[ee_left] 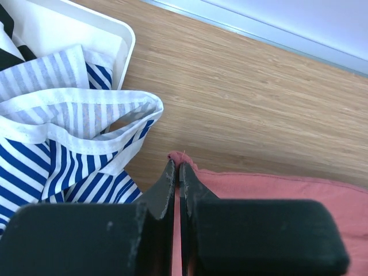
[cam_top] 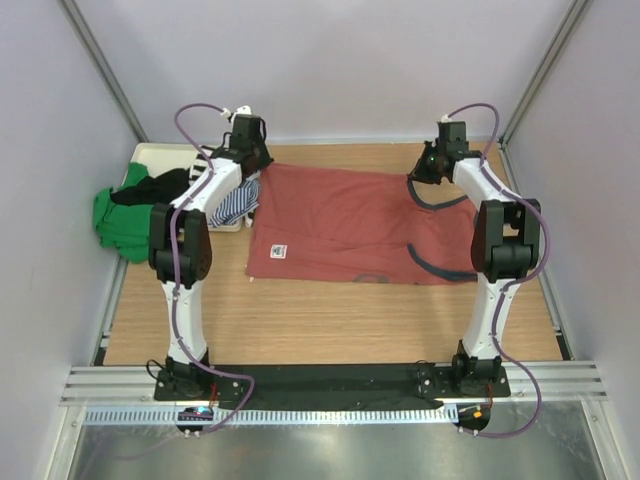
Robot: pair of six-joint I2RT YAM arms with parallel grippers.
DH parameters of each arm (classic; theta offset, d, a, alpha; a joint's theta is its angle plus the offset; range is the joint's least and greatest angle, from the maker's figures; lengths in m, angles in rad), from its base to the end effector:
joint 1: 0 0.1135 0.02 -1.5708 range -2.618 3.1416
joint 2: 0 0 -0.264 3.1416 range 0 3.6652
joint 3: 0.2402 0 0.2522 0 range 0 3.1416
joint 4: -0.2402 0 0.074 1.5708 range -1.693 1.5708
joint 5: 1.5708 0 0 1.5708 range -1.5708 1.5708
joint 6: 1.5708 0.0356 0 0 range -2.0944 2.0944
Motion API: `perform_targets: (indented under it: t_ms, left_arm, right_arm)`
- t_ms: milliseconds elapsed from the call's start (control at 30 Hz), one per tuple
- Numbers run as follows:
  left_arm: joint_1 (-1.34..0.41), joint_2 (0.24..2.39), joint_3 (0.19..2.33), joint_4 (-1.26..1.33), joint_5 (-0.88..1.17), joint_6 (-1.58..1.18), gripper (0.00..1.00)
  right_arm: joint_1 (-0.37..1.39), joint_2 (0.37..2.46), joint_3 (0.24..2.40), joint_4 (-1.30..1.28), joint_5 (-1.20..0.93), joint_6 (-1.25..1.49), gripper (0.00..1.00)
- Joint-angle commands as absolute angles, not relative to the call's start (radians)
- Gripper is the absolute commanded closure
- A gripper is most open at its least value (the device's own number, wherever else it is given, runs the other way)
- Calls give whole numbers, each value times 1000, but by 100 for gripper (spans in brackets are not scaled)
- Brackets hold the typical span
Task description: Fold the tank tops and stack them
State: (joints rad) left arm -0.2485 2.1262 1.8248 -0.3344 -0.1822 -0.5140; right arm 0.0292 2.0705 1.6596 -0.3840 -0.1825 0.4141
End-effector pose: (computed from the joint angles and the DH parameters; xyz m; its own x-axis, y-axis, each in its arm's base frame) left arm 0.4849 -0.1164 0.2577 -0.5507 -0.3591 -0.7535 -0.1954 0.9331 -0.3019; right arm 0.4710 0.0202 0.2246 -0.7159 0.3750 -0.5890 0.1445 0.9049 0.4004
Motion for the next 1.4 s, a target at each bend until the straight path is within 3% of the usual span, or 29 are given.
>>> perform_targets:
  t_ms: [0, 167, 567, 900, 1367]
  left_arm:
    - [-244, 2063, 1793, -255, -181, -509, 100]
    - [-242, 2042, 1758, -247, -181, -509, 100]
    - [-244, 1947, 1528, -37, -141, -517, 100]
    - [-245, 1787, 1212, 225, -130, -529, 100]
    - [-293, 1646, 997, 222, -189, -540, 100]
  right_arm:
    - [34, 2019, 1723, -373, -169, 388, 99]
    - [32, 2008, 1697, -269, -186, 371, 99]
    - [43, 1793, 1249, 242, -204, 235, 99]
    - [78, 1637, 1028, 307, -121, 250, 99]
    - [114, 1370, 769, 212, -49, 337, 99]
